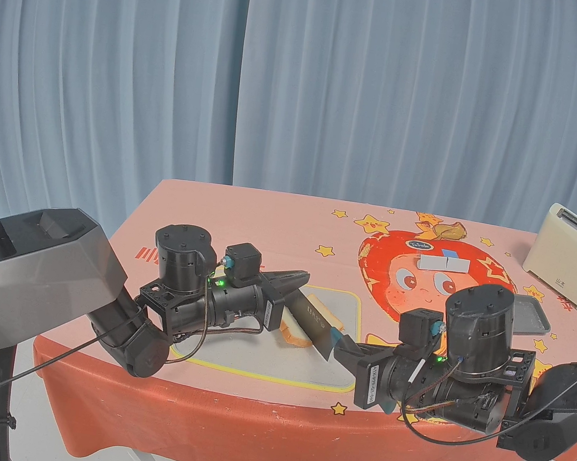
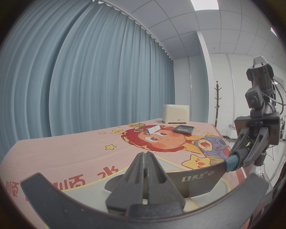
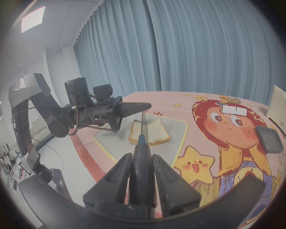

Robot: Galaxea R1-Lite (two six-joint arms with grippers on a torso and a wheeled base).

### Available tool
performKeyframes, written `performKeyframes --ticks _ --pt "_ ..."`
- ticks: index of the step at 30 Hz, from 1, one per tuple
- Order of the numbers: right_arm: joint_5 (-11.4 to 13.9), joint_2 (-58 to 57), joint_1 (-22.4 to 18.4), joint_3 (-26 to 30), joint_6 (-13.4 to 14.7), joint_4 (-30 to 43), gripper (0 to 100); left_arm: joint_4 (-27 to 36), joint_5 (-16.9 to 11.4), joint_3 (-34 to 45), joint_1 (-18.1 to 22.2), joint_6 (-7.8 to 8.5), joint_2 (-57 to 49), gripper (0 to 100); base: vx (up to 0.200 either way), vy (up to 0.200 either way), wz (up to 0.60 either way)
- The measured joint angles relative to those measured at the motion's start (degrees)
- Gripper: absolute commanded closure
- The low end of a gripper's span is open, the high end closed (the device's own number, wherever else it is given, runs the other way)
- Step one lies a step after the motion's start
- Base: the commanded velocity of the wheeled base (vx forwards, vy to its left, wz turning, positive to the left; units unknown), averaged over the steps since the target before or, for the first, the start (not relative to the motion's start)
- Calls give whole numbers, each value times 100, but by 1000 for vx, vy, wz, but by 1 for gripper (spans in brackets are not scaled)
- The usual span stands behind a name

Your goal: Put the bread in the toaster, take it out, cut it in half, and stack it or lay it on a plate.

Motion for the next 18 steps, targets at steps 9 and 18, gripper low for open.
performKeyframes --ticks 9,18 --pt "-9 57 -4 85 -22 13 100 57 -2 -26 -11 0 17 100 0 0 0" --pt "-9 177 2 68 0 -55 100 265 4 -183 -13 2 -107 100 0 0 0"
